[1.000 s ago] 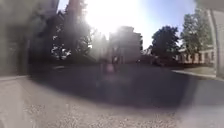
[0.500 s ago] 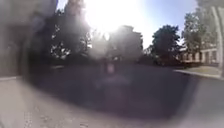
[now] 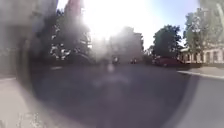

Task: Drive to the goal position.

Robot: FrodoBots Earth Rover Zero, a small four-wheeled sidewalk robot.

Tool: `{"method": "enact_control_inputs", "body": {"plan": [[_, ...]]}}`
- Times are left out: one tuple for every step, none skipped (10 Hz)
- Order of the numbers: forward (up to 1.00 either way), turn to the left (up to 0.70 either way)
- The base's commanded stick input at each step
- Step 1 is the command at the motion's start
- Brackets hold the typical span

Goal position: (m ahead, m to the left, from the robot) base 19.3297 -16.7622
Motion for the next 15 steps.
{"method": "enact_control_inputs", "body": {"plan": [[0.70, 0.00], [0.70, 0.00], [0.70, 0.00], [0.70, 0.00], [0.70, 0.00], [0.70, 0.00], [0.70, 0.00], [0.70, 0.00], [0.70, 0.00], [0.70, -0.02], [0.70, -0.05], [0.70, -0.04], [0.70, 0.00], [0.70, 0.04], [0.70, 0.11]]}}
